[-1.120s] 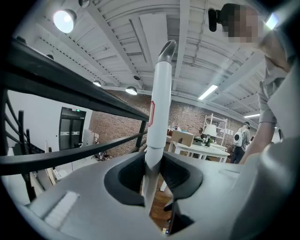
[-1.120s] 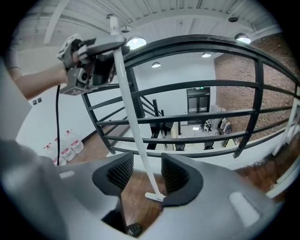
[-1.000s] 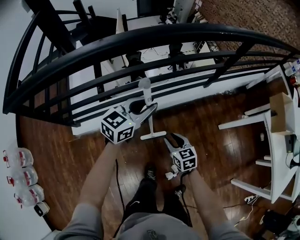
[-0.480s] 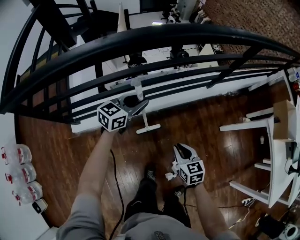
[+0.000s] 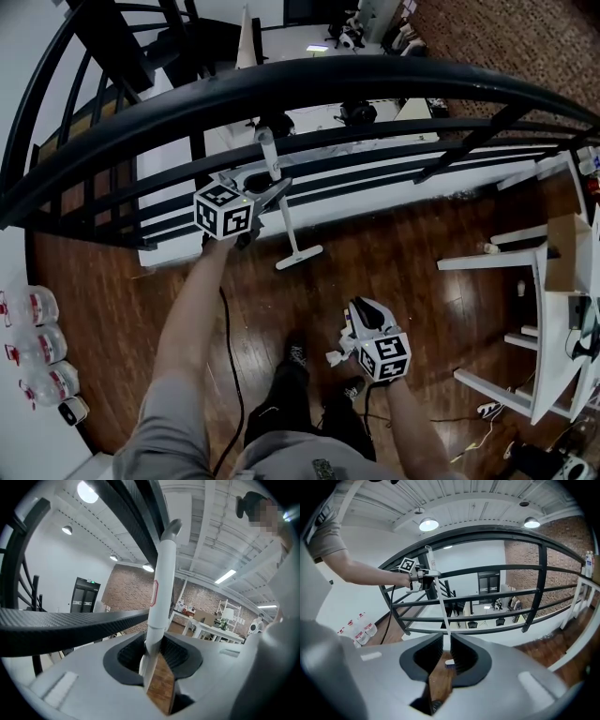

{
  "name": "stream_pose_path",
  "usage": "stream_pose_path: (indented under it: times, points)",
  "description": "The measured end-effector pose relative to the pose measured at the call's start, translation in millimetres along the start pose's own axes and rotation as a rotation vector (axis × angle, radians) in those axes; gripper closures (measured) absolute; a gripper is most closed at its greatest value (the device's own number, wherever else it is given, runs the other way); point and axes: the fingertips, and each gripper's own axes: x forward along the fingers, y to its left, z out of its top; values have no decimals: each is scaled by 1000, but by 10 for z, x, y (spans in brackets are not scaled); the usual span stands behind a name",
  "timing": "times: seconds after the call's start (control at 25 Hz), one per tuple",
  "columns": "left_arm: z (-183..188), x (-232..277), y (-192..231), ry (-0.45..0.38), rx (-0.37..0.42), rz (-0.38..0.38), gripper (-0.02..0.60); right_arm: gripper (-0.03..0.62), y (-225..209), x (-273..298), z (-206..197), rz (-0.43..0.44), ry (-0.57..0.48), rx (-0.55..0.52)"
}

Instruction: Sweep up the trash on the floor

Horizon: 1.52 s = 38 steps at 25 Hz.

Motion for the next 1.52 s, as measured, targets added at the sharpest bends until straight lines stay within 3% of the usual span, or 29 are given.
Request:
stream_pose_path:
  times: [0.16, 0.44, 0.68, 0.92, 1.04, 1.36, 1.52]
  points:
    - [39, 40, 202, -23, -32, 63, 480, 548, -14, -25, -8, -7, -3, 10]
    - [52, 94, 319, -66, -99, 102, 466, 553, -104, -91, 20, -26, -15, 20]
    - [-152, 118, 393, -5, -126, 126, 432, 554, -128, -125, 5, -35, -18, 31]
    - [-259, 108, 442, 9, -134, 167, 408, 554, -157, -168, -14, -39, -17, 35]
    - [-293, 24, 417, 4, -136, 184, 365, 554, -172, -198, -16, -42, -18, 35]
    - [-406, -384, -154, 20, -52, 191, 361, 558, -134, -437, 169, -53, -102, 29]
    - [-374, -640, -976, 10, 51, 151, 499, 583, -119, -862, 417, -58, -207, 44]
